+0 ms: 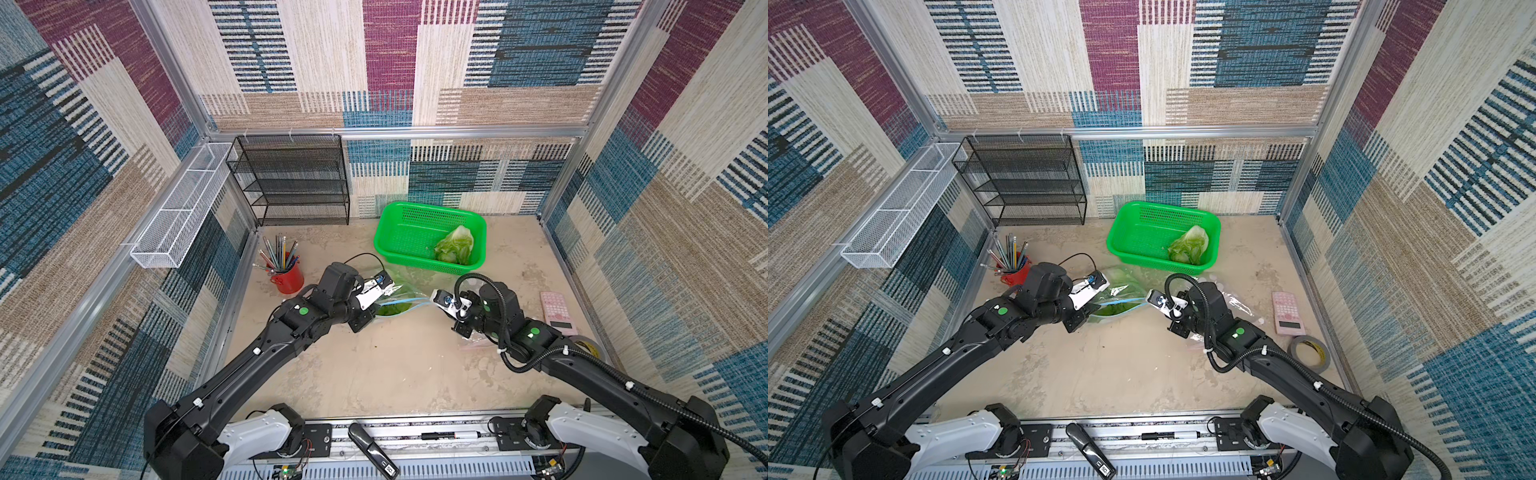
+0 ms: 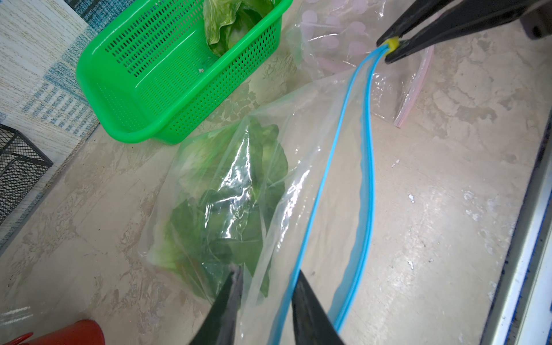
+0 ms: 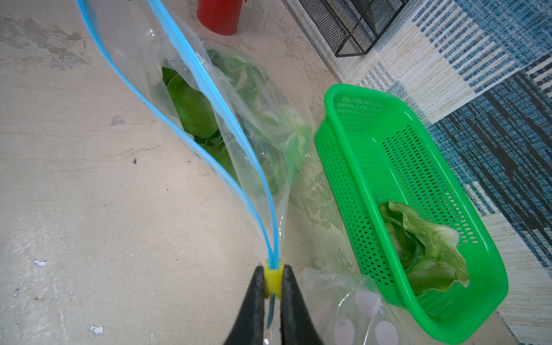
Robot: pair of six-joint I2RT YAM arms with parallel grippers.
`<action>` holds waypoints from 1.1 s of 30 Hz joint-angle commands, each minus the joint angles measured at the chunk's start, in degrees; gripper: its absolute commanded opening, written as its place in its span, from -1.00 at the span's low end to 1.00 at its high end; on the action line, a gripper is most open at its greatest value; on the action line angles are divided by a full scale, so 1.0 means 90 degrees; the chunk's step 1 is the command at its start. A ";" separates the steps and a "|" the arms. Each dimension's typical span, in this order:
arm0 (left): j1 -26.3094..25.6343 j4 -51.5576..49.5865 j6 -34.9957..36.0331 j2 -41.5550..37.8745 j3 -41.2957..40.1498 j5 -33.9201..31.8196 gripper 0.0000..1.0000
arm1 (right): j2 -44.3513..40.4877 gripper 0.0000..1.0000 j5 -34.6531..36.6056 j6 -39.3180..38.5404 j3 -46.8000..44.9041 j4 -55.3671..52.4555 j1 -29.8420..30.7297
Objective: Open the zip-top bag and take out the chinese cabbages
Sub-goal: Adjust the zipper food storage bag at the center of the board.
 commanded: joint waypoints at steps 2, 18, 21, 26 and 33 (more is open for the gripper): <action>-0.0006 -0.0193 0.0135 0.0042 0.0053 -0.0151 -0.40 | -0.0028 -0.76 0.0064 -0.0058 0.0030 0.0229 0.0008; -0.0287 0.0030 -0.0569 0.0038 -0.0017 -0.0110 -1.00 | -0.0191 -0.57 0.0302 0.0103 -0.0077 0.0311 0.0010; -0.0509 0.0267 -0.1004 -0.0015 -0.0078 -0.0426 -1.00 | -0.0257 -0.12 0.0672 0.0526 -0.0108 0.0438 0.0005; -0.1066 0.0817 -0.1838 -0.0013 -0.0282 -0.1094 -1.00 | -0.0547 0.22 0.0739 0.1846 0.0028 0.0490 0.0010; -0.1794 0.1476 -0.2954 0.0350 -0.0411 -0.1995 -1.00 | -0.1281 0.15 -0.0235 0.4266 -0.0362 0.1251 0.0008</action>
